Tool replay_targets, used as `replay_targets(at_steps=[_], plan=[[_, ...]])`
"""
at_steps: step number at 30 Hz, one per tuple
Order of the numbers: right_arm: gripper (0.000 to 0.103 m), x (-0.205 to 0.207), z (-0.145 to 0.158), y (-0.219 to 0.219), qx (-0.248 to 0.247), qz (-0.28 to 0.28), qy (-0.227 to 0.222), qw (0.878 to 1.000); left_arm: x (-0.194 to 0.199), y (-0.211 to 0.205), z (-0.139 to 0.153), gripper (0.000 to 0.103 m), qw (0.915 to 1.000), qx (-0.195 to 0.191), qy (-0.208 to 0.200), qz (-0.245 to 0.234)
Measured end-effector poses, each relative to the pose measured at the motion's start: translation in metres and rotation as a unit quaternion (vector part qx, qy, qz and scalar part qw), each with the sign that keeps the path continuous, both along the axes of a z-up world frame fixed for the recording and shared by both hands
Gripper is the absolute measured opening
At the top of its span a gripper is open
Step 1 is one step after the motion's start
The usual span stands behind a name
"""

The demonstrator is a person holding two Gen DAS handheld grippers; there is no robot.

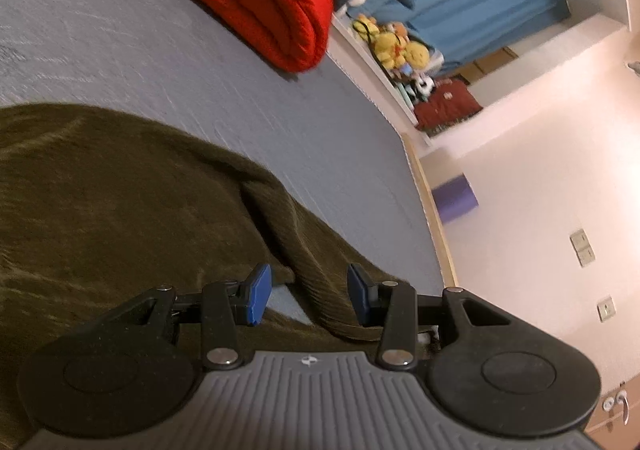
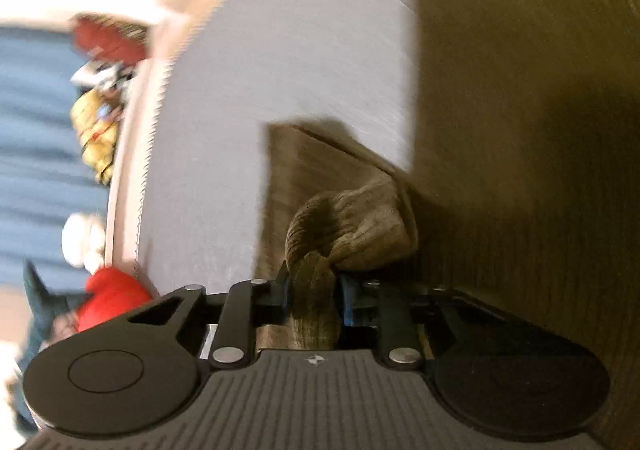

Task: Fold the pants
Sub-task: 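Release the leg with both grippers and smooth the folded pants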

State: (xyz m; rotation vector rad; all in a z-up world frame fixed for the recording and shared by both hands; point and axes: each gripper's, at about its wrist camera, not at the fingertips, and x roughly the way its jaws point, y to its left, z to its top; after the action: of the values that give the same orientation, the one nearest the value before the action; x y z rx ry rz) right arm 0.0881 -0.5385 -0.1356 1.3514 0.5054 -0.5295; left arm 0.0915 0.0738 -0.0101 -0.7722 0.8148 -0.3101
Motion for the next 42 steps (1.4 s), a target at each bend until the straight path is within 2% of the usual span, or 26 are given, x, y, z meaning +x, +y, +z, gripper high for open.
replay_targets(at_steps=[3,6,8,10,11,12,13,14,15,17,19,20,21,22,23,25,27,28,30,32,34,38,40,41,42], plan=[[0.02,0.026,0.044,-0.002,-0.109,0.049,-0.046,0.992,-0.001,0.015,0.003,0.046,0.9998,0.01,-0.003,0.019],[0.02,0.053,0.092,-0.004,-0.234,0.097,-0.09,0.963,-0.001,0.031,0.004,0.046,0.9993,0.015,-0.001,0.033],[0.019,0.063,0.116,-0.013,-0.293,0.111,-0.126,0.941,-0.002,0.04,0.004,0.046,0.9988,0.021,0.0,0.043],[0.019,0.068,0.13,-0.024,-0.351,0.104,-0.164,0.916,-0.003,0.049,0.003,0.046,0.9983,0.024,0.003,0.052],[0.019,0.069,0.132,-0.029,-0.381,0.096,-0.167,0.905,-0.002,0.053,0.002,0.046,0.9981,0.025,0.005,0.056],[0.02,0.067,0.13,-0.035,-0.404,0.083,-0.164,0.896,-0.002,0.056,0.002,0.046,0.9979,0.027,0.007,0.058],[0.02,0.064,0.122,-0.041,-0.415,0.07,-0.155,0.894,-0.002,0.06,0.0,0.046,0.9976,0.028,0.01,0.062],[0.022,0.062,0.112,-0.047,-0.416,0.055,-0.133,0.898,-0.002,0.062,0.0,0.046,0.9974,0.029,0.012,0.064],[0.027,0.064,0.097,-0.053,-0.414,0.038,-0.089,0.905,-0.002,0.064,-0.001,0.046,0.9974,0.029,0.013,0.066],[0.032,0.077,0.06,-0.066,-0.4,0.038,0.049,0.914,-0.001,0.066,-0.002,0.046,0.9973,0.027,0.018,0.066],[0.032,0.083,0.018,-0.082,-0.337,0.045,0.201,0.919,0.0,0.064,-0.002,0.046,0.9974,0.027,0.019,0.064],[0.032,0.076,0.003,-0.089,-0.297,0.021,0.247,0.922,0.001,0.062,-0.002,0.046,0.9975,0.027,0.02,0.062],[0.025,0.064,-0.007,-0.096,-0.263,-0.013,0.259,0.929,0.001,0.06,-0.001,0.046,0.9976,0.028,0.019,0.06],[0.025,0.05,-0.01,-0.1,-0.247,-0.039,0.24,0.938,0.002,0.058,0.0,0.046,0.9978,0.028,0.018,0.058],[0.027,0.045,-0.007,-0.099,-0.253,-0.05,0.233,0.938,0.001,0.055,0.0,0.046,0.9979,0.028,0.017,0.056],[0.035,0.05,0.011,-0.089,-0.302,-0.061,0.218,0.926,0.002,0.051,0.001,0.046,0.9981,0.031,0.015,0.051],[0.039,0.052,0.031,-0.076,-0.334,-0.045,0.151,0.929,0.003,0.049,0.001,0.046,0.998,0.033,0.015,0.051],[0.04,0.062,0.04,-0.07,-0.346,-0.016,0.111,0.931,0.003,0.048,0.001,0.046,0.998,0.034,0.015,0.051],[0.057,0.086,0.048,-0.053,-0.356,0.062,0.056,0.931,0.004,0.048,-0.001,0.046,0.9978,0.035,0.017,0.054],[0.063,0.12,0.041,-0.034,-0.338,0.16,0.031,0.927,0.006,0.049,-0.002,0.046,0.9973,0.04,0.019,0.058],[0.064,0.152,0.025,-0.018,-0.316,0.212,0.046,0.923,0.007,0.054,-0.004,0.046,0.996,0.05,0.023,0.071],[0.075,0.203,-0.003,-0.008,-0.288,0.212,0.11,0.927,0.005,0.081,-0.005,0.046,0.9886,0.086,0.027,0.12],[0.076,0.225,-0.02,0.004,-0.287,0.216,0.156,0.92,0.005,0.098,-0.007,0.046,0.9824,0.113,0.035,0.144],[0.071,0.231,-0.02,0.009,-0.31,0.215,0.164,0.911,0.006,0.104,-0.009,0.046,0.979,0.129,0.04,0.153],[0.05,0.24,-0.019,0.016,-0.344,0.216,0.182,0.895,0.007,0.11,-0.011,0.046,0.9743,0.15,0.047,0.162]])
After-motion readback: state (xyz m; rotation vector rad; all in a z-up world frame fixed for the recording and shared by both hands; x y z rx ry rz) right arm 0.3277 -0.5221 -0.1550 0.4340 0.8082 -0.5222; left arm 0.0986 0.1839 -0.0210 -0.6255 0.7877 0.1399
